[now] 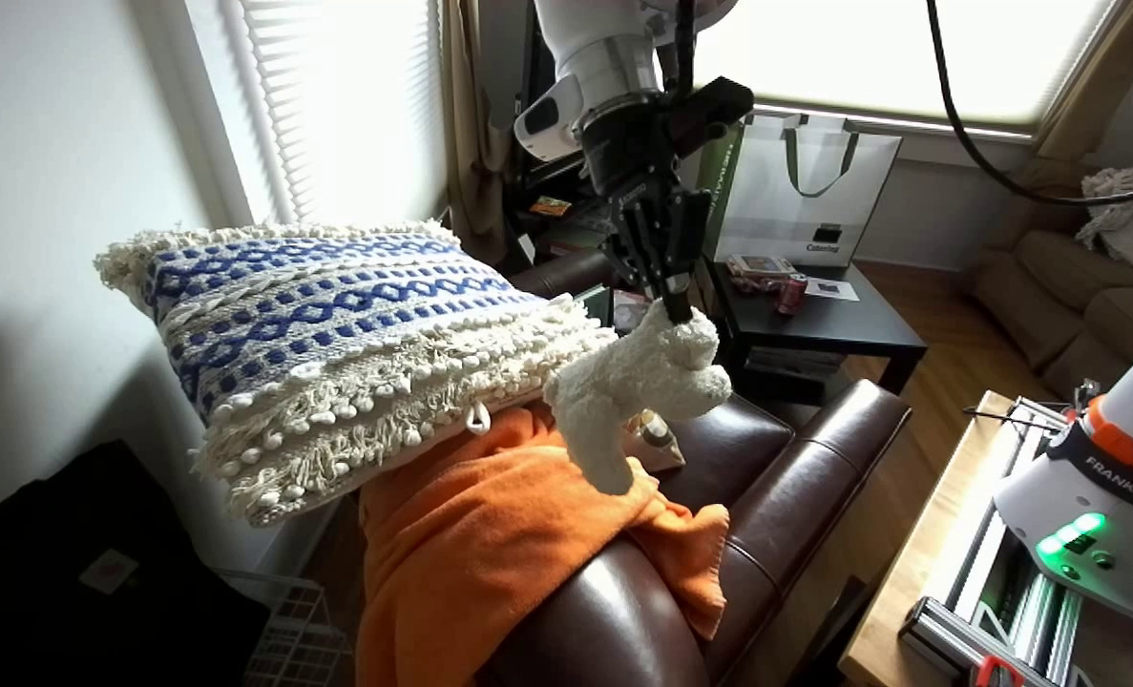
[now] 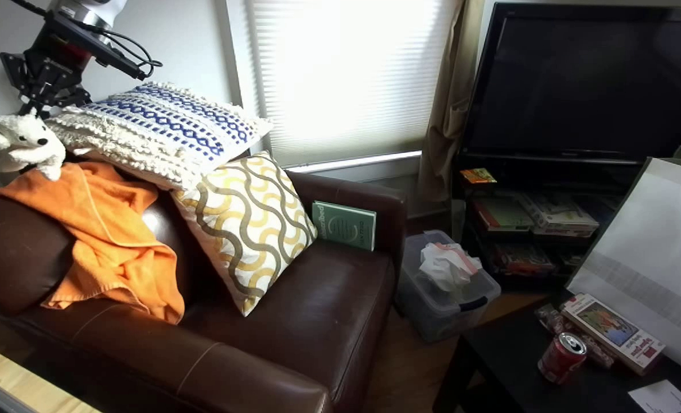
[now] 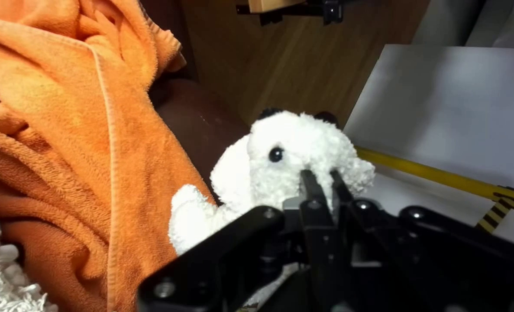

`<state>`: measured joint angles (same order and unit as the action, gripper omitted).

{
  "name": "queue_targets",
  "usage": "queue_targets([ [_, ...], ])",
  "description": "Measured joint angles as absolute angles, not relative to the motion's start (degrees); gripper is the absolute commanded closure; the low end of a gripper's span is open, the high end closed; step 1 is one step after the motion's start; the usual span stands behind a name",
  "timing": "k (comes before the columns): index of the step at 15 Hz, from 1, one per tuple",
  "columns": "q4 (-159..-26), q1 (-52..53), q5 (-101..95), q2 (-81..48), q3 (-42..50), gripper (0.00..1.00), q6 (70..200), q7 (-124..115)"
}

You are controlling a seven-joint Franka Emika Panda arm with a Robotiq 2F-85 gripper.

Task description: Put the teddy bear on the orange towel

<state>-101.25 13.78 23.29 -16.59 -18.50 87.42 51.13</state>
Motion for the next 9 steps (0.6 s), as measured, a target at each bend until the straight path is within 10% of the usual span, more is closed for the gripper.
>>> queue_targets([
  [9, -97.0, 17.0, 14.8, -20.3, -20.3, 0.98, 91.0, 65.8],
])
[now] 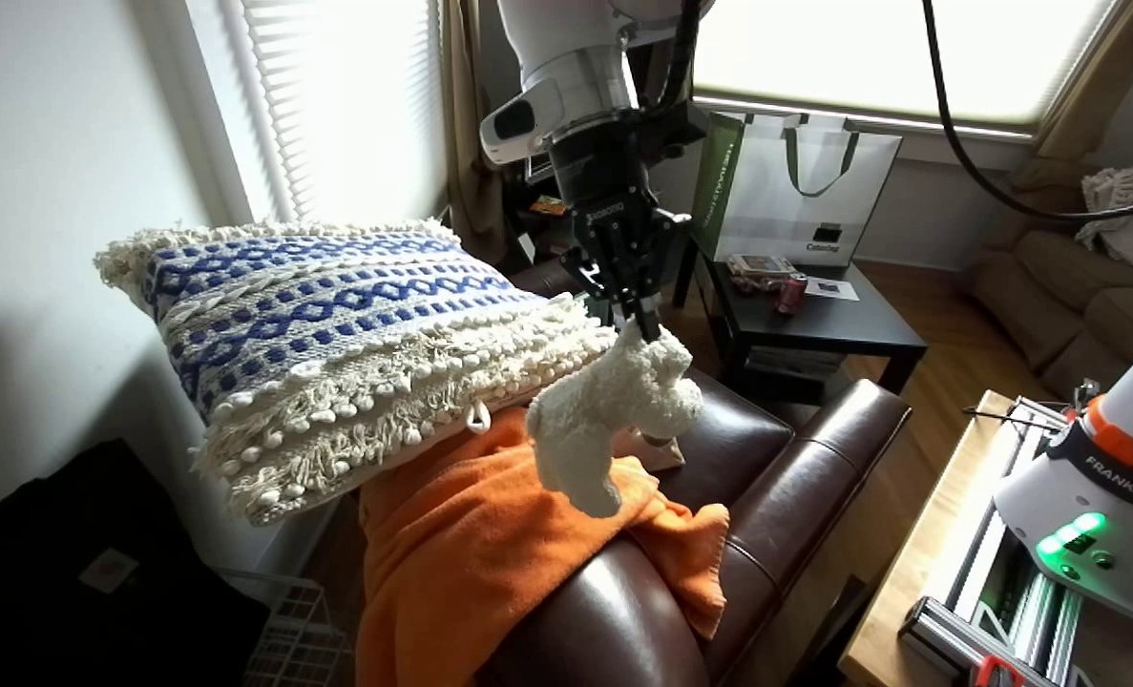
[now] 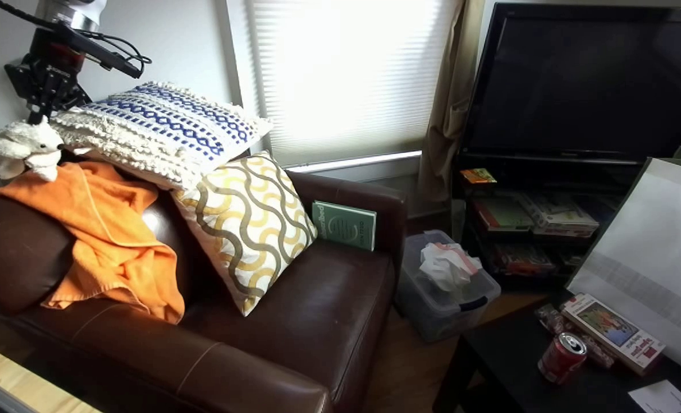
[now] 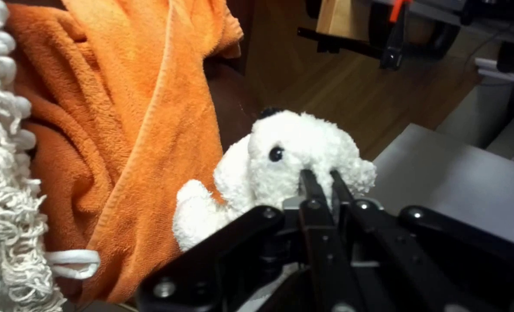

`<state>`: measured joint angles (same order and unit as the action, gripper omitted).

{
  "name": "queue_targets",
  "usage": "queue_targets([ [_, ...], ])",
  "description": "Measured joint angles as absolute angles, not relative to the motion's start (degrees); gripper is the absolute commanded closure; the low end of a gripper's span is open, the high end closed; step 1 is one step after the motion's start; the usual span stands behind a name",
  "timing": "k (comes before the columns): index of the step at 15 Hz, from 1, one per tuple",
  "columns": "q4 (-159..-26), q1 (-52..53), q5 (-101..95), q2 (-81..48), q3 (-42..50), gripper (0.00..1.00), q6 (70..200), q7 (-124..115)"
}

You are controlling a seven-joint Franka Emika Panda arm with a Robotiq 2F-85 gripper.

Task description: Put the teddy bear on the orange towel

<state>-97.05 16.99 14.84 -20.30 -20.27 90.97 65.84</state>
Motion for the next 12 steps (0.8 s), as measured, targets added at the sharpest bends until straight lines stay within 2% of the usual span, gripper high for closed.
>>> queue_targets([
  [6, -89.6, 20.3, 5.0, -24.5, -21.3, 0.98, 96.4, 73.7],
  [12, -87.2, 21.6, 4.8, -26.3, -23.8, 0.98, 101.3, 82.2],
])
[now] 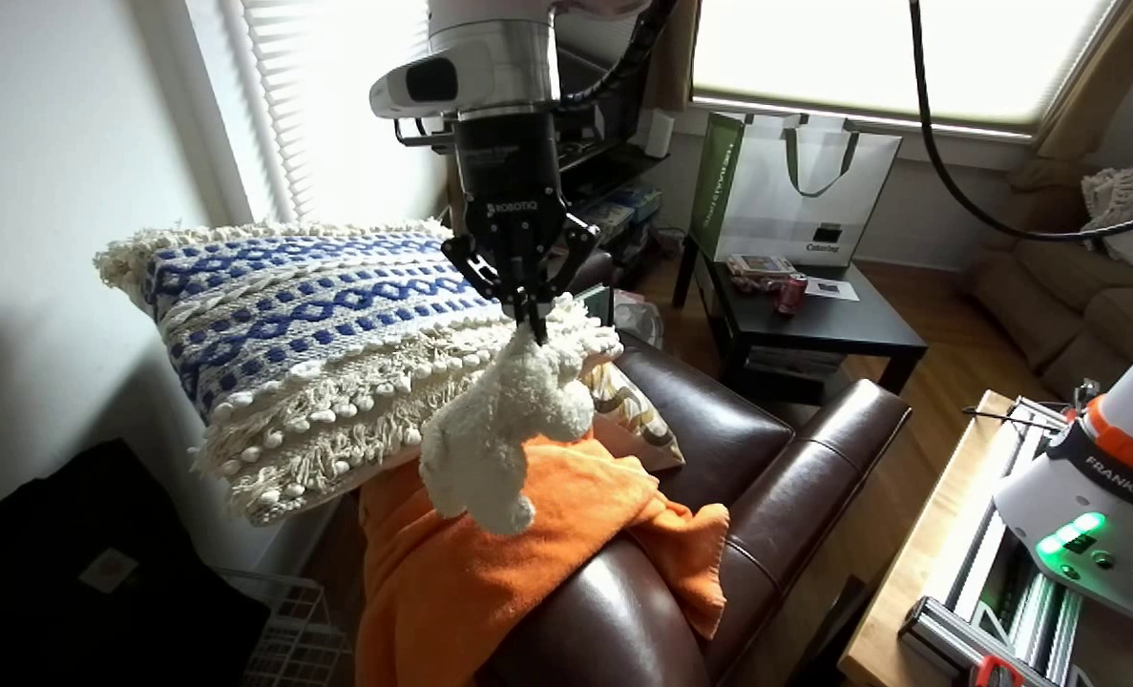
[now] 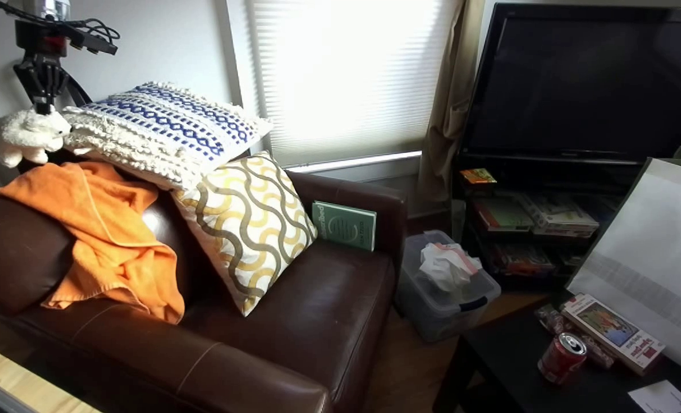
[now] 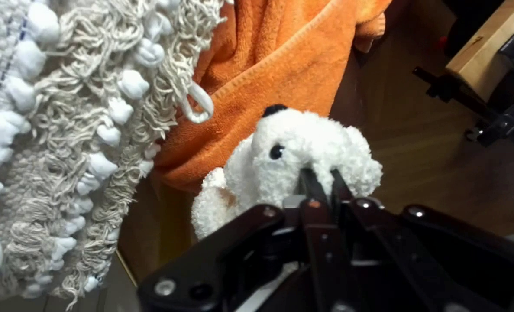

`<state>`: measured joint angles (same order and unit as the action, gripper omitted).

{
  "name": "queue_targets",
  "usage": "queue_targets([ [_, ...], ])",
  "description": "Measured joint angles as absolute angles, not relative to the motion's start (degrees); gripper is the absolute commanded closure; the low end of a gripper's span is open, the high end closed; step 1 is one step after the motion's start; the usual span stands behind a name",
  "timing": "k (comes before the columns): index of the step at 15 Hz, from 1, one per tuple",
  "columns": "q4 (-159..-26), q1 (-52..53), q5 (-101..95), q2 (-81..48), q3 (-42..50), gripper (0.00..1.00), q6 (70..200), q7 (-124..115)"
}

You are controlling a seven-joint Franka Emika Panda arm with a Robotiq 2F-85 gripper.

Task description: Put the teddy bear on the orange towel

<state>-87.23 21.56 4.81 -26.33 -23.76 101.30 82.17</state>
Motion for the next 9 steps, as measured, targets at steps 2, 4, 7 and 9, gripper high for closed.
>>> queue_targets([
  [2, -87.4, 21.5, 4.8, -27.2, -23.7, 0.98, 100.6, 83.7],
  [4, -87.5, 21.1, 4.8, -28.5, -23.3, 0.98, 99.8, 84.5],
  [7, -87.5, 20.8, 4.8, -30.9, -22.0, 0.68, 99.5, 84.5],
  [9, -87.5, 20.6, 4.8, -32.5, -21.2, 0.60, 99.5, 84.4],
])
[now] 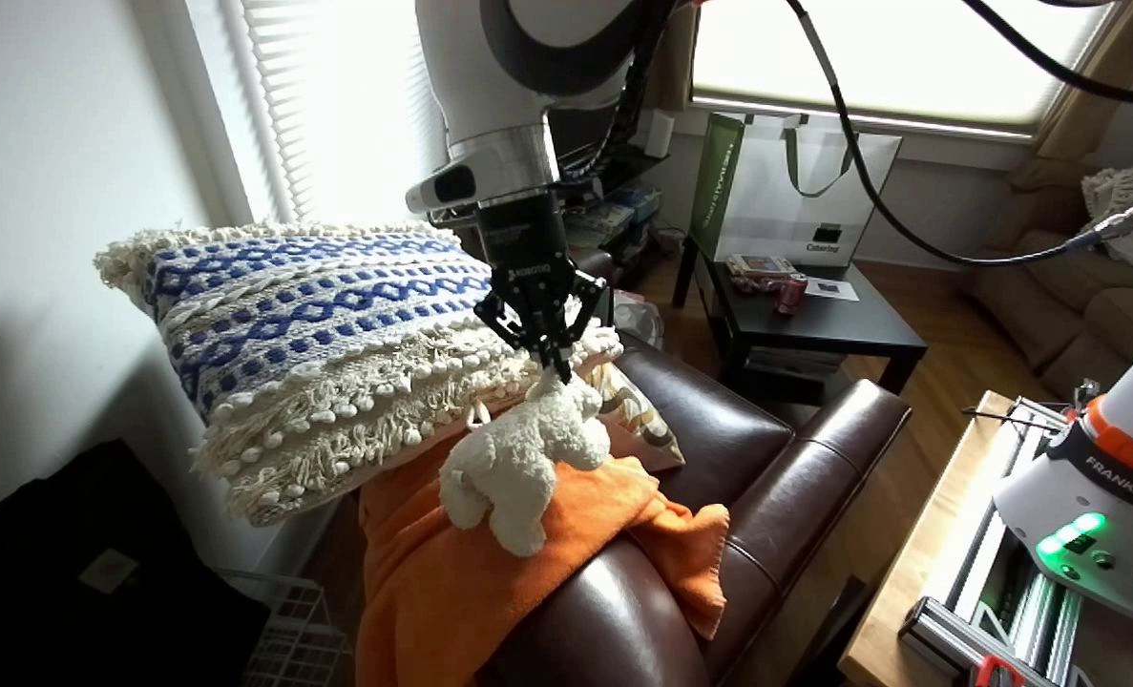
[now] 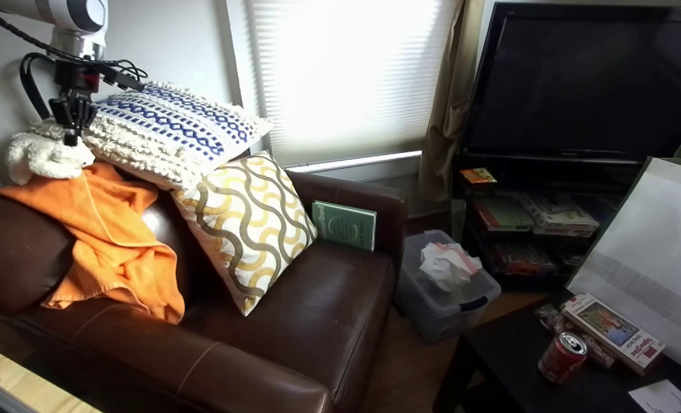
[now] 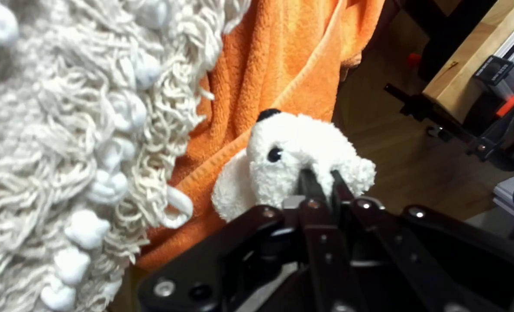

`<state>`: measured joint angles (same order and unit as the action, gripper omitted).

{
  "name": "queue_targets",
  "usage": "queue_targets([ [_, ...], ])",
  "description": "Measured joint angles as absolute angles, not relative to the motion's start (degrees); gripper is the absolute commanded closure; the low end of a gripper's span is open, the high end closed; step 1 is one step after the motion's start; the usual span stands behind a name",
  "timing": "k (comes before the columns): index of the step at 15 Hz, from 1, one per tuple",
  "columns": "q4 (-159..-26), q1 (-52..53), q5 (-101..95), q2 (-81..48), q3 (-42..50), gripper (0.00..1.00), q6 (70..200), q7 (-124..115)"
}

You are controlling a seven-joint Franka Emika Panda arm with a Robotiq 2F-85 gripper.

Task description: Put the teddy bear on the orange towel

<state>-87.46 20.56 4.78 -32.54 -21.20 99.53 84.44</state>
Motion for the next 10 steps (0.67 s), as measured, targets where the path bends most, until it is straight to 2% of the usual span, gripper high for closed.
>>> queue_targets([
  [5, -87.0, 20.5, 4.8, -34.7, -20.6, 0.24, 97.2, 82.5],
  [8, -87.7, 20.6, 5.0, -31.4, -20.7, 0.00, 98.9, 77.2],
  [9, -88.6, 20.5, 5.4, -29.2, -20.7, 0.00, 100.2, 75.2],
  [10, -89.9, 20.4, 5.8, -26.5, -20.7, 0.12, 101.7, 73.3],
])
